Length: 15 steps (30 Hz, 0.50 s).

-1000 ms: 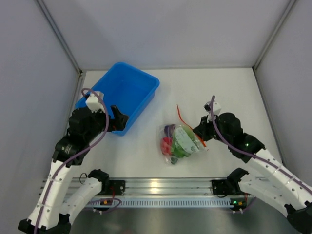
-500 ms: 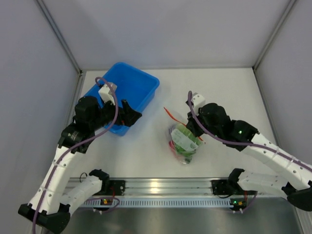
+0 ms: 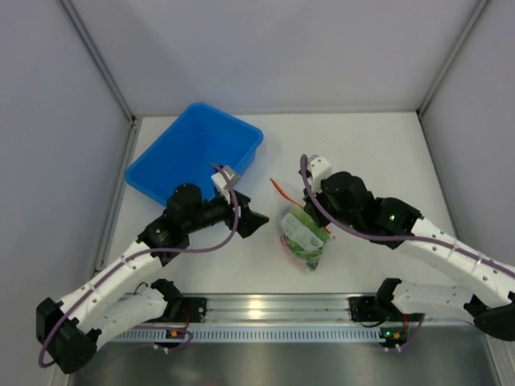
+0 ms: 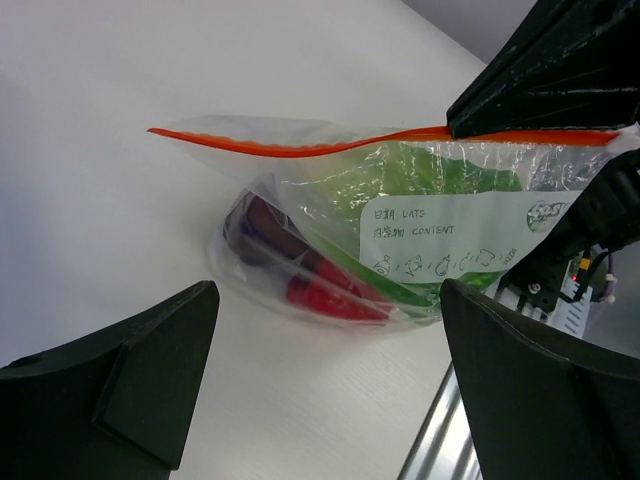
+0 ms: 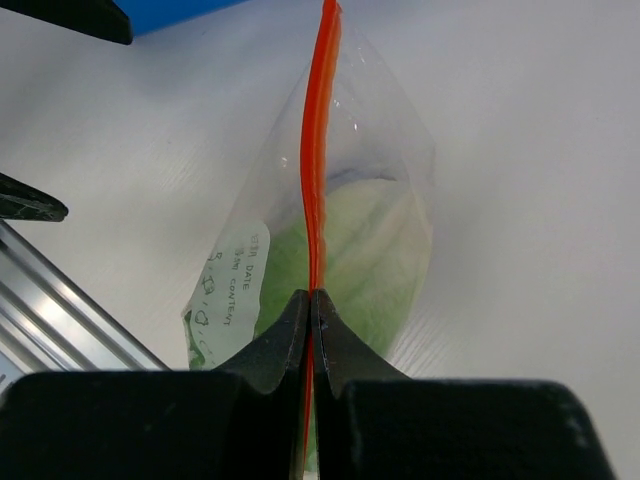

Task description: Open the zip-top bag and remove the fake food

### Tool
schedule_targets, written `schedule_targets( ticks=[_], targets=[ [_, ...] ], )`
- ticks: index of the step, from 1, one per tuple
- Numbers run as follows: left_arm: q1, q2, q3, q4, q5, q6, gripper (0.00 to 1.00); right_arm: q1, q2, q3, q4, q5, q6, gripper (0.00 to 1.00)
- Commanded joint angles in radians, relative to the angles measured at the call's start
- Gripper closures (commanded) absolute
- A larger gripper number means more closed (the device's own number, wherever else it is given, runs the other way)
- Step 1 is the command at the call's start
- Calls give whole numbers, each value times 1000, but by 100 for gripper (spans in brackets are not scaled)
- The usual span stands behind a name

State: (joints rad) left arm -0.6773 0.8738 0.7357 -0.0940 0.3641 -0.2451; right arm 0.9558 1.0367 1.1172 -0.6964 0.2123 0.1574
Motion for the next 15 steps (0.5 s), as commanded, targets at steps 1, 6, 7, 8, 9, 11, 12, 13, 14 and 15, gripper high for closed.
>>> schedule_targets(
  ticks=[1,6,7,8,9,11,12,13,14,15],
  targets=[
    [-14,-23,-64,436,90,115,2,23,-41,-5,41,-5,-12,100],
    [-39,99,-26,494,206,316,2,26,-76,-31,52,-43,-24,100],
    [-47,114,-15,494,210,345,2,27,-81,-37,58,-50,-25,100],
    [-54,126,-9,500,211,371,2,29,-86,-42,60,-56,-32,100],
    [-59,151,-2,501,228,421,2,29,-92,-48,66,-68,-35,100],
    [-67,187,16,501,262,464,2,31,-95,-51,64,-70,-36,100],
    [-67,198,16,501,285,513,2,31,-99,-54,66,-71,-38,100],
    [-67,209,17,501,326,541,2,32,-101,-54,66,-73,-39,100],
    [-67,227,21,501,338,568,2,32,-102,-57,66,-74,-42,100],
    [-68,237,25,501,346,605,2,32,-107,-62,70,-83,-44,100]
  ],
)
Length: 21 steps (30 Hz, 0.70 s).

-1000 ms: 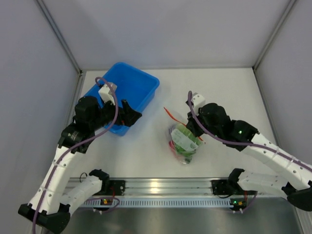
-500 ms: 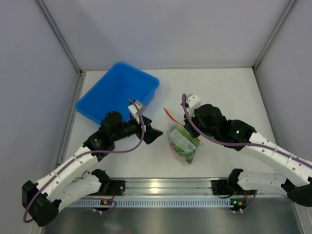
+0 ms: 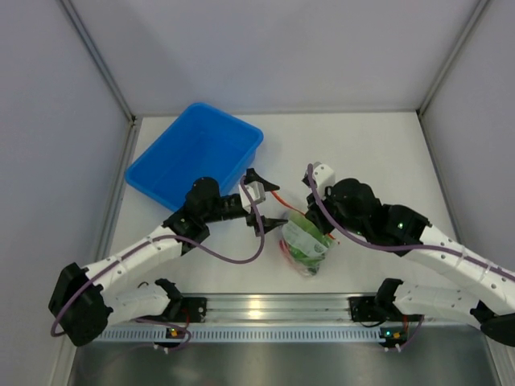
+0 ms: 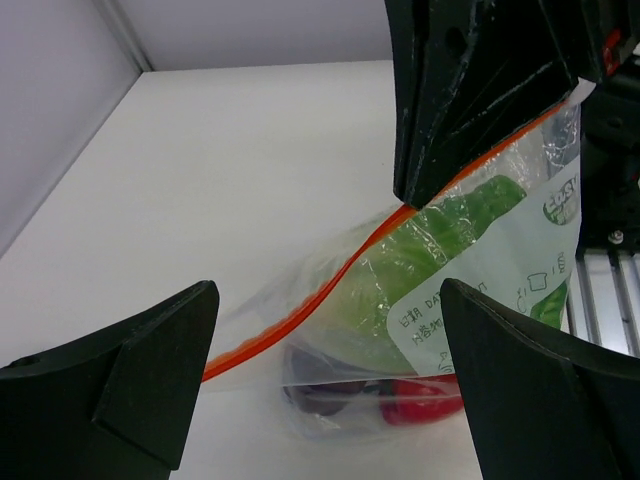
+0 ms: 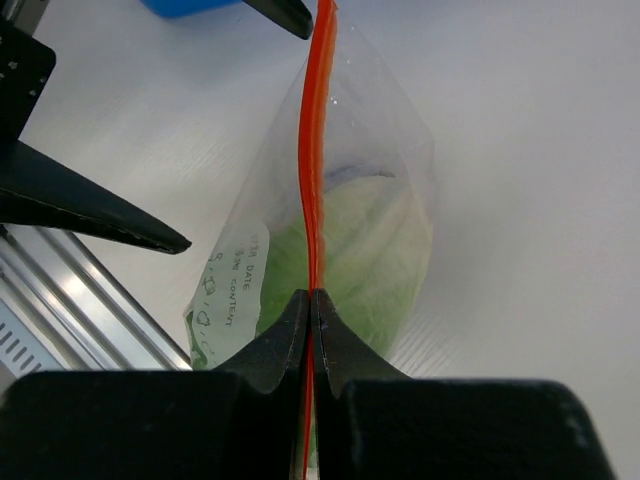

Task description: Open the zip-top bag and remove the fake food

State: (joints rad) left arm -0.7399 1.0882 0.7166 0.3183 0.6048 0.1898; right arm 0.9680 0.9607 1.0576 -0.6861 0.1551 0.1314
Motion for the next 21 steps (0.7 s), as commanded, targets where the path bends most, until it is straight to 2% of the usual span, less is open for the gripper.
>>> schedule_targets(
  ticks=[1,8,13,18,21],
  targets=[
    [-7,33,50,88,119,183,2,20,-33,-7,62,-32,-18,100],
    [-7,185,188,-62,320,224,2,32,-45,-18,62,-55,-36,100],
    [-15,240,257,-145,363,226,5,35,-56,-13,62,-63,-46,100],
    [-36,302,333,-346,395,310,14,37,-48,-8,65,-54,-50,100],
    [-42,320,348,-377,412,313,16,37,-42,-7,71,-51,-52,100]
  ],
)
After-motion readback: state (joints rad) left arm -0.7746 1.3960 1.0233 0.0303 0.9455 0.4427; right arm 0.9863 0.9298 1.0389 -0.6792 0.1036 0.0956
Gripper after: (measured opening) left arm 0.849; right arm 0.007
